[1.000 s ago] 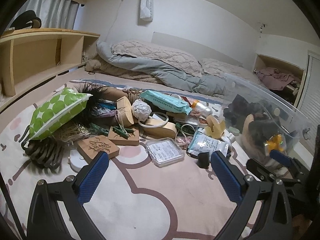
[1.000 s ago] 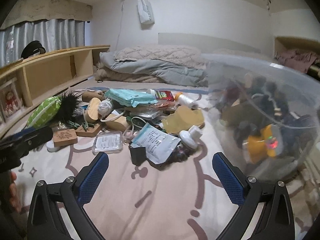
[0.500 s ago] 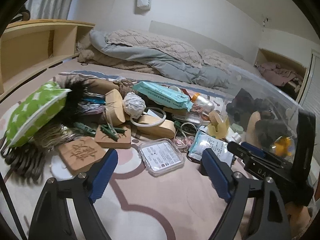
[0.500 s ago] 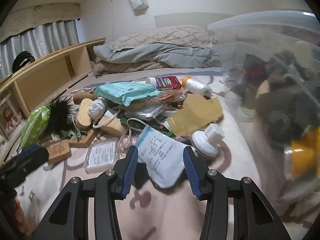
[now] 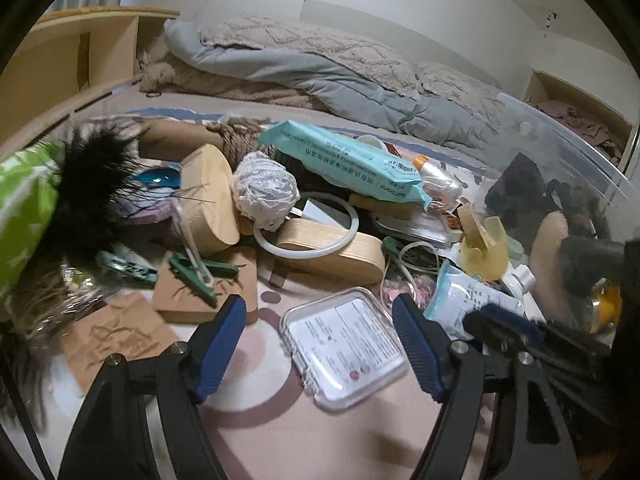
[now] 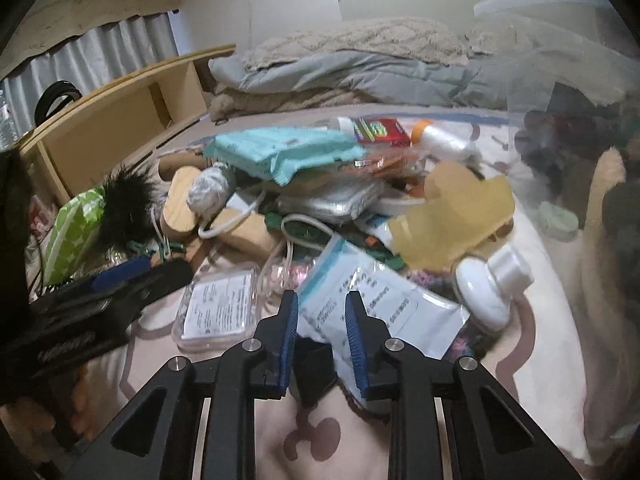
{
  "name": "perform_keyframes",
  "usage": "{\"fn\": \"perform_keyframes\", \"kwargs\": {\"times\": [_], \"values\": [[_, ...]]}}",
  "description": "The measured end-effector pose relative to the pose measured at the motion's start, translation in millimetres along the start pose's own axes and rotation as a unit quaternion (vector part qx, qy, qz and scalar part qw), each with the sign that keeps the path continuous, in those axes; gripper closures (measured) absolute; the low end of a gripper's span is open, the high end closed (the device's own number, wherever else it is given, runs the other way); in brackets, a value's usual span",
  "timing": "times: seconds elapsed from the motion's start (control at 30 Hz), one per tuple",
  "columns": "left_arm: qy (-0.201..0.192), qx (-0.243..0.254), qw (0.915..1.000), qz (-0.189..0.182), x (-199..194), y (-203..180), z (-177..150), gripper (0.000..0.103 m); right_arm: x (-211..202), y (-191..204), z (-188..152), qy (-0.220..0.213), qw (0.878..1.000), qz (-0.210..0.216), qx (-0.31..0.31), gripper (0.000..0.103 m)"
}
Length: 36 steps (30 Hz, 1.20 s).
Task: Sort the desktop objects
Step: 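Lower the right tool to the small black cup while the left tool approaches the clear case, then close the right tool on the small black cup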
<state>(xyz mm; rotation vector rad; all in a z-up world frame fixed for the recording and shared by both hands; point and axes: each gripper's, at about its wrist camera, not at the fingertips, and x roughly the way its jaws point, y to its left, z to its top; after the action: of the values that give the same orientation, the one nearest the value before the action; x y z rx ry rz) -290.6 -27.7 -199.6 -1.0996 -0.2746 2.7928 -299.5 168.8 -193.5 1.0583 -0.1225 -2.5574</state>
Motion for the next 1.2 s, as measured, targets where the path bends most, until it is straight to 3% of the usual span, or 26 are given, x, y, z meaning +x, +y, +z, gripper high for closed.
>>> {"fn": "perform_keyframes", "kwargs": {"times": [0.43, 0.53, 0.63, 0.9, 1.03, 1.2], "values": [[0.021, -0.01, 0.9996, -0.014, 34.9, 4.6, 14.4, 0.028, -20.4, 17.0, -34.8, 0.061, 0.998, 0.009, -0.028, 0.078], [0.02, -0.013, 0.9996, -0.018, 39.8, 5.9, 18.1, 0.028, -22.5, 18.7, -53.2, 0.1, 0.995, 0.016, -0.011, 0.078], [0.034, -0.011, 0.9988, -0.032, 46.7, 5.0, 17.9, 0.028, -32.2, 24.7, -55.7, 0.101, 0.995, 0.016, -0.022, 0.078], [0.074, 0.024, 0.9954, -0.056, 49.4, -10.3, 5.5, 0.028, -59.3, 8.2, -57.0, 0.062, 0.997, 0.025, 0.033, 0.078], [0.081, 0.036, 0.9941, -0.062, 41.4, -21.1, -1.2, 0.028, -64.1, -1.5, -49.1, 0.024, 0.998, 0.012, 0.051, 0.078], [0.09, 0.032, 0.9928, -0.072, 26.7, -27.5, -13.3, 0.028, -61.9, -16.2, -44.6, 0.015, 0.997, -0.01, 0.078, 0.078]]}}
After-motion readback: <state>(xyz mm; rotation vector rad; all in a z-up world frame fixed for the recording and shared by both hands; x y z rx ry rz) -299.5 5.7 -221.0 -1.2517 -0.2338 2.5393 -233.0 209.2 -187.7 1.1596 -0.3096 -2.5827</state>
